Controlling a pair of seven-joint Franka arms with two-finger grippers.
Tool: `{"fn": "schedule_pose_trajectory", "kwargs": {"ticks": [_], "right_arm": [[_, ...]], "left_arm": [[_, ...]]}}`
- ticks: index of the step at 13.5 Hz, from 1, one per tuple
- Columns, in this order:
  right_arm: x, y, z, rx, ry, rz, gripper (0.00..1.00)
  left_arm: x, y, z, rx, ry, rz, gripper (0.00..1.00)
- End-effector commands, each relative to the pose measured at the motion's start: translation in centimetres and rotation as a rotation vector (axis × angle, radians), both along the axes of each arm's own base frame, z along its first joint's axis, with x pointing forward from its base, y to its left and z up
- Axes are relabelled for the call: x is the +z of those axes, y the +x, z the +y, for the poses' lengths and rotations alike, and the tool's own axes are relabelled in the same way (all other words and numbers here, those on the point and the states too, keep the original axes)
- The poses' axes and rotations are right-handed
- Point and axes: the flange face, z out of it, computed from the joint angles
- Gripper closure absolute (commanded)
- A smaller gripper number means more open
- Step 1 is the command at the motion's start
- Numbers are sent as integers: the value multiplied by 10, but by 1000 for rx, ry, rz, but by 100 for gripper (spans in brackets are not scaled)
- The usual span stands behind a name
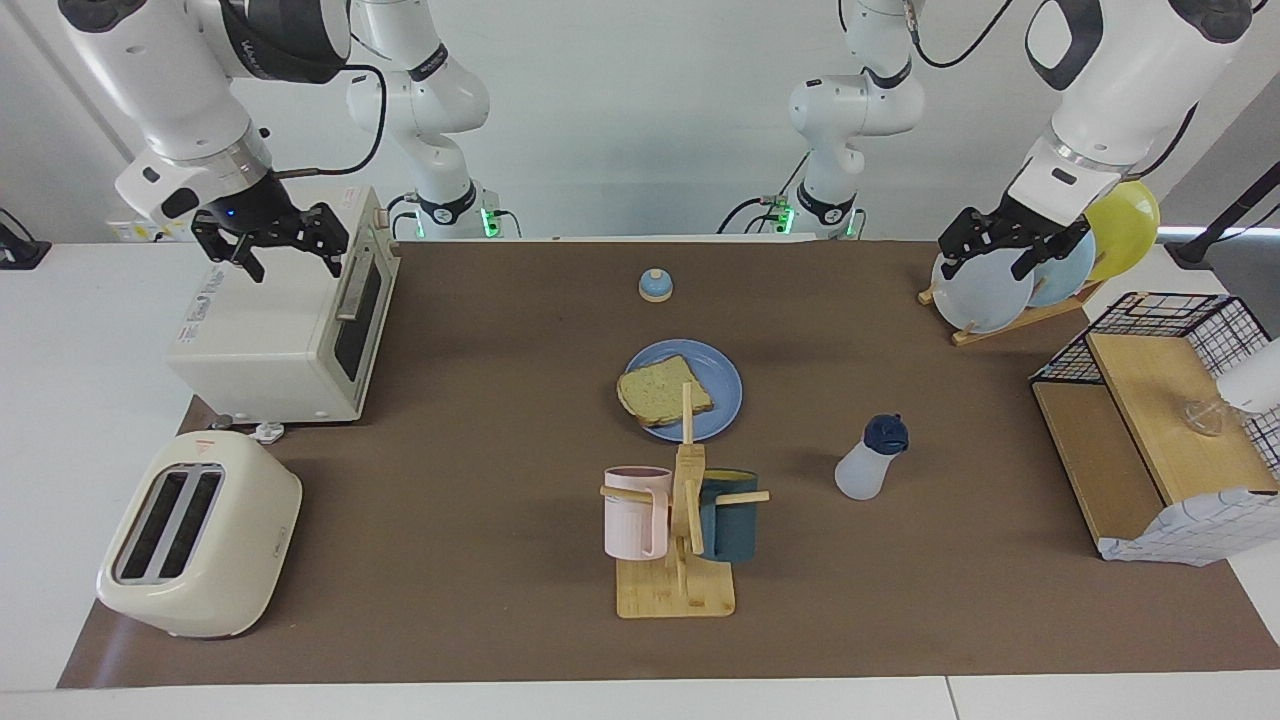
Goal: Put bread on plate and add seasoning
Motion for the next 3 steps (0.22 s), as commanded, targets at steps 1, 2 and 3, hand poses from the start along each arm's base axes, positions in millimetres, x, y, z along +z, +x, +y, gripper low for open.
{"fn": "schedule_pose_trajectory", "kwargs": {"ticks": [1, 2, 3], "right_arm": [[0, -2, -2, -17, 3, 8, 0], [0, -2, -2, -17, 3, 8, 0], [0, -2, -2, -16, 3, 8, 0]], "left_arm": [[5, 2, 0, 27, 15, 1, 0], [6, 2, 0, 22, 14, -1, 0], [6, 1, 0, 20, 14, -3, 0]]}}
